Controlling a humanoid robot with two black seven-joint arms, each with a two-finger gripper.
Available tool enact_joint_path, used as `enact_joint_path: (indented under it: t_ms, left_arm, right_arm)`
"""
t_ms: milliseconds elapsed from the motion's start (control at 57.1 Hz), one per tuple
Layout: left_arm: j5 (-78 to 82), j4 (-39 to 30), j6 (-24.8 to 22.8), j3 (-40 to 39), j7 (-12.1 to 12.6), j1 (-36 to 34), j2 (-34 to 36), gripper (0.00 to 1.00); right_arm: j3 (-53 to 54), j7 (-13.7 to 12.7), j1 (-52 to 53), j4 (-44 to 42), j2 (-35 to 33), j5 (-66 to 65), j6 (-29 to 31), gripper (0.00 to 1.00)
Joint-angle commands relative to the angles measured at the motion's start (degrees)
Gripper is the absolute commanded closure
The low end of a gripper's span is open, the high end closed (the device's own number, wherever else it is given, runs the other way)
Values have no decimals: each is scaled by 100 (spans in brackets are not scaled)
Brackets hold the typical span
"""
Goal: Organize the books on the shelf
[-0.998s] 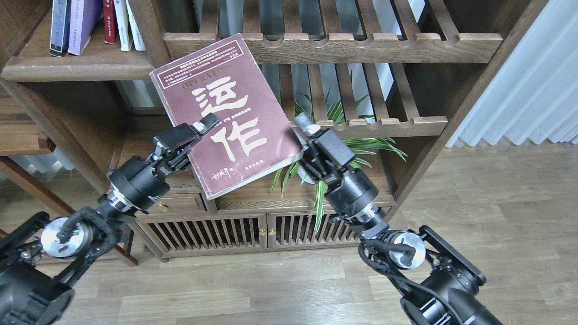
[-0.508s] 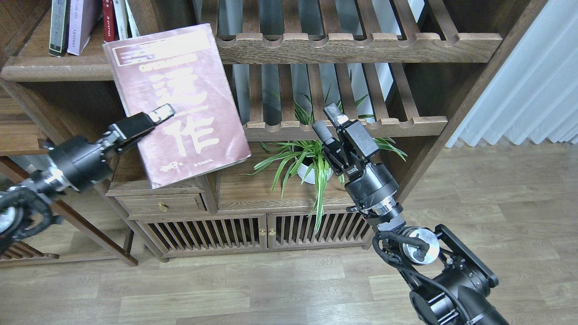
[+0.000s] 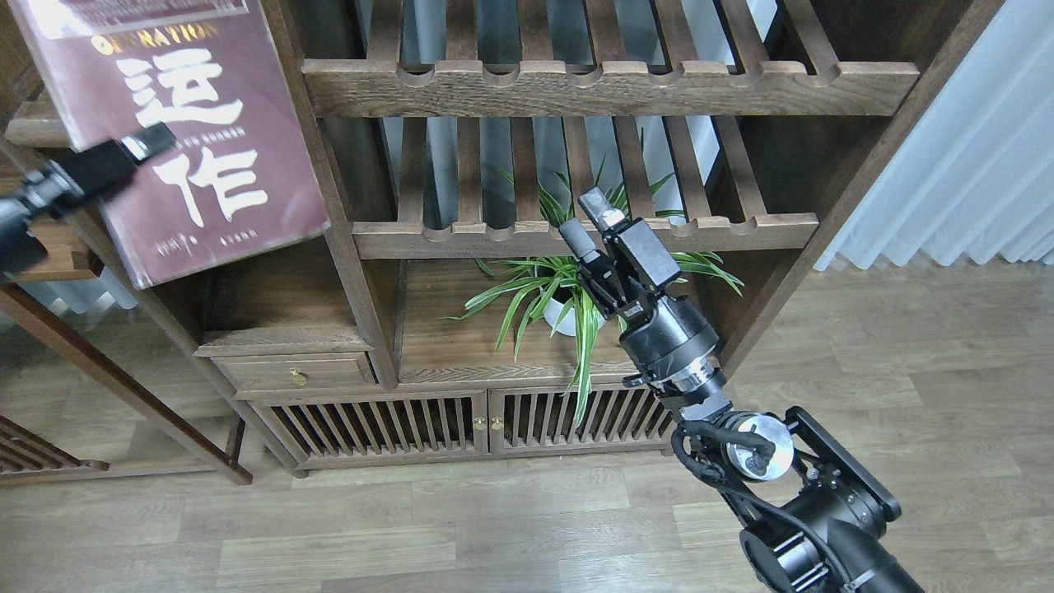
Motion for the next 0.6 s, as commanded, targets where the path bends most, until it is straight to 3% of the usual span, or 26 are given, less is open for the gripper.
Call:
enact_joint_path:
  t_ms: [0, 158, 578]
  left_arm:
    - [10, 0, 1, -138, 56, -265, 124, 100]
    - [45, 9, 1, -288, 100, -476, 520, 100]
    - [1178, 474, 1, -1403, 100, -704, 538, 100]
  right_arm:
    - [-9, -2, -3, -6, 19, -3, -1, 20]
    - [-9, -2, 15, -6, 19, -12, -1, 20]
    - [-9, -2, 23, -6, 28, -109, -1, 20]
